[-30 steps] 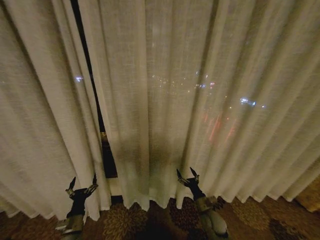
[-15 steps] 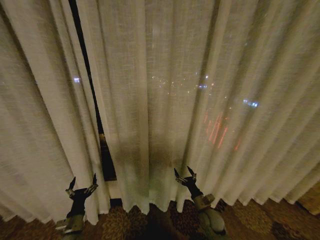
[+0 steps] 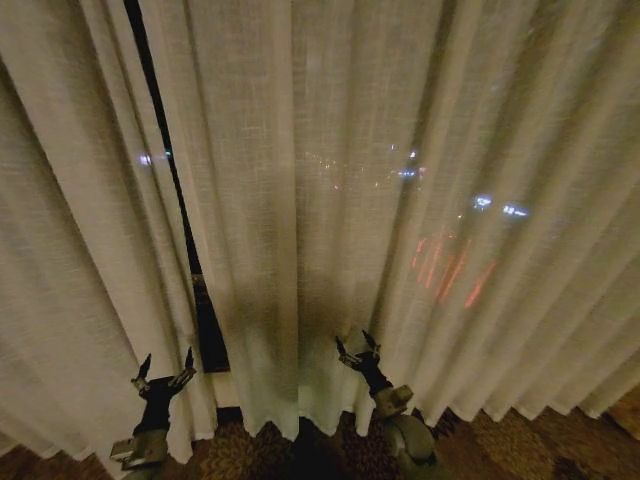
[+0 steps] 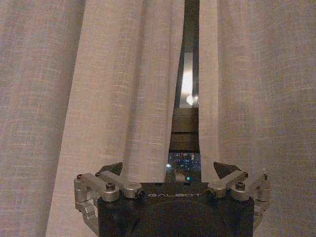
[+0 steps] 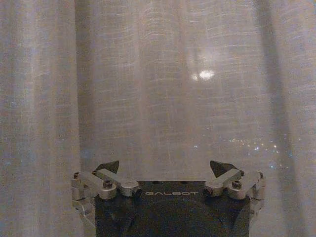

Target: Open the curtains by pulling them apart, changing their state from closed to fully open.

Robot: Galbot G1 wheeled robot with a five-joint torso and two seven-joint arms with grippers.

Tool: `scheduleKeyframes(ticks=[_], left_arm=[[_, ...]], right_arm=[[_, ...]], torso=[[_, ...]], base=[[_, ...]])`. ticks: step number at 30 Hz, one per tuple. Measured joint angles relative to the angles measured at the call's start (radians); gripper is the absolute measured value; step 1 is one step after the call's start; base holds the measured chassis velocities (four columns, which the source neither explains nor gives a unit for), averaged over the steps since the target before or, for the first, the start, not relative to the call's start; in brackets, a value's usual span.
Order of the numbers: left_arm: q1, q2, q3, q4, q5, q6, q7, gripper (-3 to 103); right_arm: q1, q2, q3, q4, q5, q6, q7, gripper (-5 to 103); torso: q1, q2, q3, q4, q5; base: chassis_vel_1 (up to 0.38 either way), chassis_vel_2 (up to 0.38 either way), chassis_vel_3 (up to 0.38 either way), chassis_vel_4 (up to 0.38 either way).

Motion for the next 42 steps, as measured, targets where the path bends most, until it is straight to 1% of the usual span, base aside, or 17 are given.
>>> scheduleKeyframes(ticks=[8,19,20,22,23,24,26,27,29,31,35,36,38,39,40,41,42], left_arm=[[0.0,0.0,0.0,0.0,0.0,0.0,0.0,100],[0.0,0.0,0.0,0.0,0.0,0.0,0.0,100],[0.0,0.0,0.0,0.0,0.0,0.0,0.0,100],[0.0,0.0,0.0,0.0,0.0,0.0,0.0,100],[0.0,0.0,0.0,0.0,0.0,0.0,0.0,100],[0.0,0.0,0.0,0.0,0.0,0.0,0.0,100],[0.0,0.0,0.0,0.0,0.0,0.0,0.0,100],[0.0,0.0,0.0,0.0,0.0,0.0,0.0,100],[0.0,0.0,0.0,0.0,0.0,0.0,0.0,100],[0.0,0.0,0.0,0.0,0.0,0.0,0.0,100],[0.0,0.0,0.0,0.0,0.0,0.0,0.0,100],[0.0,0.0,0.0,0.0,0.0,0.0,0.0,100],[0.0,0.0,0.0,0.0,0.0,0.0,0.0,100],[0.0,0.0,0.0,0.0,0.0,0.0,0.0,100],[0.0,0.0,0.0,0.0,0.0,0.0,0.0,100],[0.0,0.0,0.0,0.0,0.0,0.0,0.0,100],[0.0,0.0,0.0,0.0,0.0,0.0,0.0,100]], right_arm=[[0.097,0.001,-0.044,-0.065,0.001,-0.012,0.036,100],[0.316,0.06,-0.064,-0.335,-0.071,-0.012,0.143,100],[0.327,0.067,-0.062,-0.35,-0.079,-0.008,0.146,103],[0.335,0.074,-0.059,-0.362,-0.086,-0.002,0.15,100],[0.338,0.079,-0.058,-0.369,-0.089,0.005,0.153,95],[0.338,0.083,-0.057,-0.373,-0.093,0.011,0.154,95],[0.333,0.086,-0.054,-0.371,-0.095,0.017,0.154,84],[0.333,0.086,-0.054,-0.371,-0.095,0.017,0.154,84],[0.324,0.087,-0.053,-0.36,-0.095,0.018,0.155,73],[0.318,0.087,-0.052,-0.352,-0.095,0.018,0.156,73],[0.298,0.085,-0.051,-0.327,-0.089,0.013,0.163,51],[0.298,0.085,-0.051,-0.327,-0.089,0.013,0.163,51],[0.29,0.083,-0.048,-0.323,-0.086,0.013,0.163,41],[0.289,0.081,-0.048,-0.322,-0.082,0.013,0.163,41],[0.288,0.079,-0.048,-0.321,-0.079,0.013,0.163,35],[0.288,0.079,-0.048,-0.321,-0.079,0.013,0.163,35],[0.288,0.076,-0.048,-0.319,-0.076,0.013,0.163,30]], torso=[[0.001,-0.001,0.0,0.0,-0.0002],[0.001,-0.001,0.0,0.0002,-0.0001],[0.001,-0.001,0.0,0.0002,-0.0002],[0.001,-0.001,0.0,0.0002,-0.0002],[0.001,-0.001,0.0,0.0001,-0.0001],[0.001,-0.001,0.0,0.0,0.0],[0.001,-0.001,0.0,0.0,-0.0002],[0.001,-0.001,0.0,0.0,-0.0002],[0.001,-0.001,0.0,0.0,-0.0001],[0.001,0.0,0.0,0.0,-0.0002],[0.001,0.0,0.0,0.0,-0.0001],[0.001,0.0,0.0,0.0,-0.0001],[0.001,0.0,0.0,0.0,-0.0001],[0.001,0.0,0.0,0.0,-0.0001],[0.001,0.0,0.0,0.0,-0.0001],[0.001,0.0,0.0,0.0,-0.0001],[0.001,0.0,0.0,0.0,0.0]], base=[[0.0,0.0,0.0,0.0],[0.0,0.0,0.0,0.0],[0.0,0.0,0.0,0.0],[0.0,0.0,0.0,0.0],[0.0,0.0,0.0,0.0],[0.0,0.0,0.0,0.0],[0.0,0.0,0.0,0.0],[0.0,0.0,0.0,0.0],[0.0,0.0,0.0,0.0],[0.0,0.0,0.0,0.0],[0.0,0.0,0.0,0.0],[0.0,0.0,0.0,0.0],[0.0,0.0,0.0,0.0],[0.0,0.0,0.0,0.0],[0.0,0.0,0.0,0.0],[0.0,0.0,0.0,0.0],[0.0,0.0,0.0,0.0]])
